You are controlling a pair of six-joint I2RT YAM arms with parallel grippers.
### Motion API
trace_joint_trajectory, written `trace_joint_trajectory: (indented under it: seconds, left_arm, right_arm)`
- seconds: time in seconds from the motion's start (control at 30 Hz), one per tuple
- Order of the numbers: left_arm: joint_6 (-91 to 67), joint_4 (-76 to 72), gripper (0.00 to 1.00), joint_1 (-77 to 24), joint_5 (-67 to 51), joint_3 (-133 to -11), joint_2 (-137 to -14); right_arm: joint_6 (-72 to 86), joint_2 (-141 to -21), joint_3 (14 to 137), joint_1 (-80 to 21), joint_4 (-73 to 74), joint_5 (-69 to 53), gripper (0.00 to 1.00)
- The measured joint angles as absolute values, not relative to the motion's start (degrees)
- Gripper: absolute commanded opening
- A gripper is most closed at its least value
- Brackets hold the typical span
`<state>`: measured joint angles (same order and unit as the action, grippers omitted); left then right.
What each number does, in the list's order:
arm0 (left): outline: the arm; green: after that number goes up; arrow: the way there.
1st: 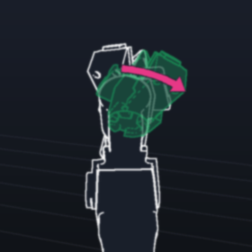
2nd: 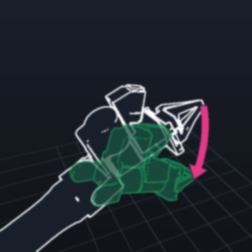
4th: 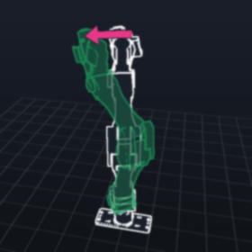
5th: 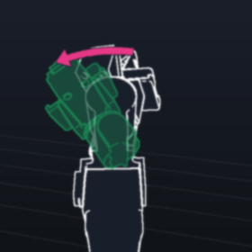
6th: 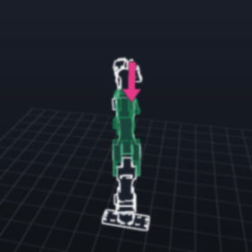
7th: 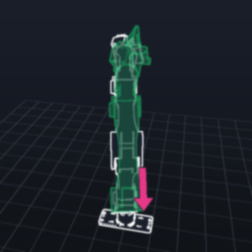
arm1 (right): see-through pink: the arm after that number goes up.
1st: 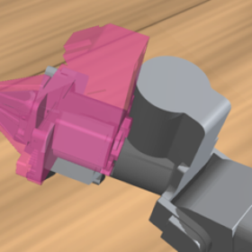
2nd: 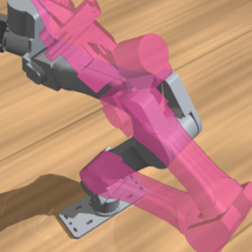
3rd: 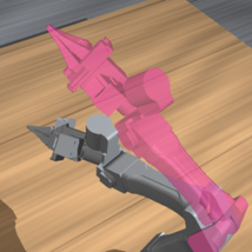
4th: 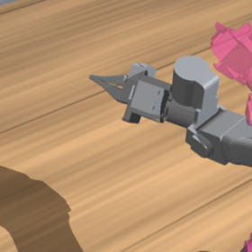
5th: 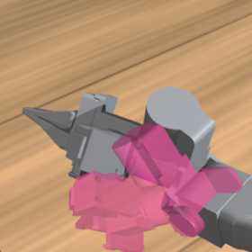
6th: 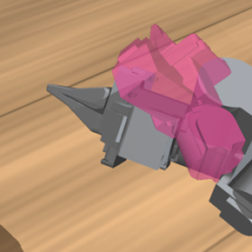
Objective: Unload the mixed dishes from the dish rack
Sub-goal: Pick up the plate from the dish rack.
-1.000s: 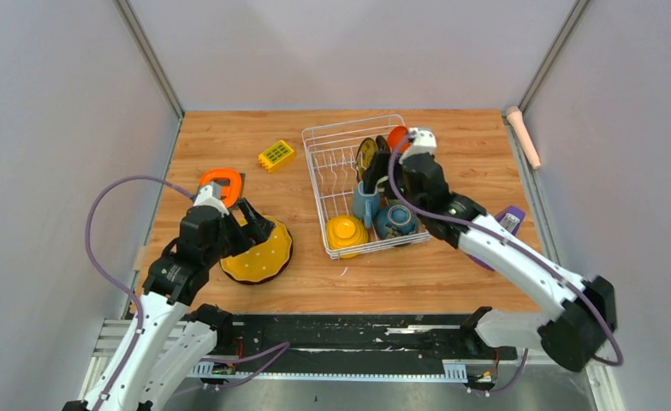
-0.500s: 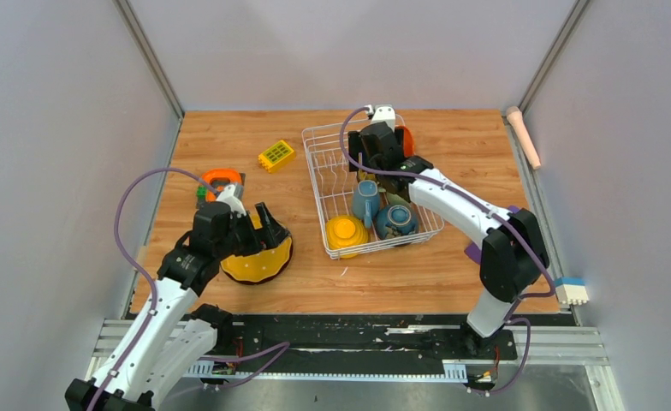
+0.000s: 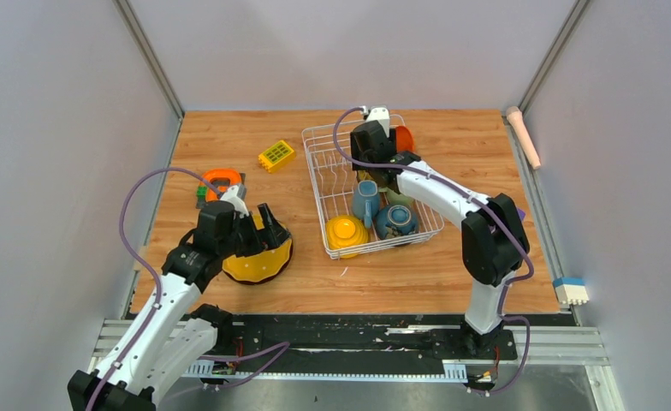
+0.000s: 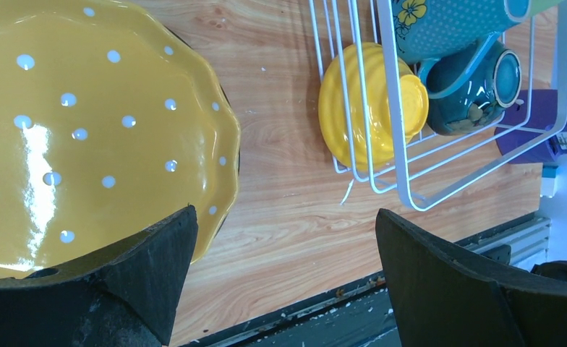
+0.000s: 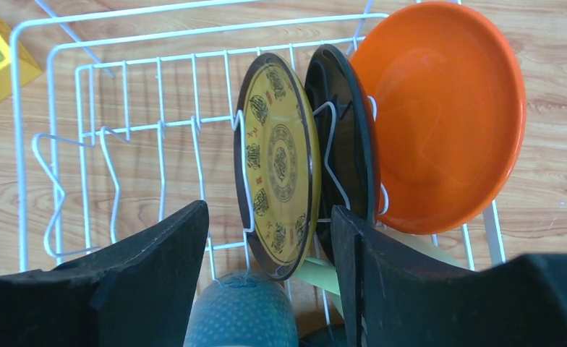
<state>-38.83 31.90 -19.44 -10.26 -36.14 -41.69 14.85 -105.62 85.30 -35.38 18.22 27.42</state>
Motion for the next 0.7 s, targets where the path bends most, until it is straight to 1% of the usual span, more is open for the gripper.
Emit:
trace_joint_trajectory:
  seconds: [0.13,0.37,0.5,0.7]
  left_arm:
    - [-38.83,31.9,1.0,-19.44,-10.11,-36.14,-42.09]
    - [-38.83,31.9,1.0,-19.44,-9.76,-36.14,-42.57]
    - [-38.83,31.9,1.0,-19.44,-9.34,-36.14,-42.98]
    - [-38.85,31.9,1.0,-19.44,-8.88,-36.14,-43.35]
  right_arm:
    - [14.87,-107.66,86.21,-34.52,18.65,27.62,0.53]
    - [14.98,-110.8,87.61,-32.88,19.09,27.53,0.44]
    - [15.11,-112.36,88.88,-32.25,19.18,27.35,0.4]
    - [15.7,-114.72,91.0,-31.55,19.25,26.72,0.29]
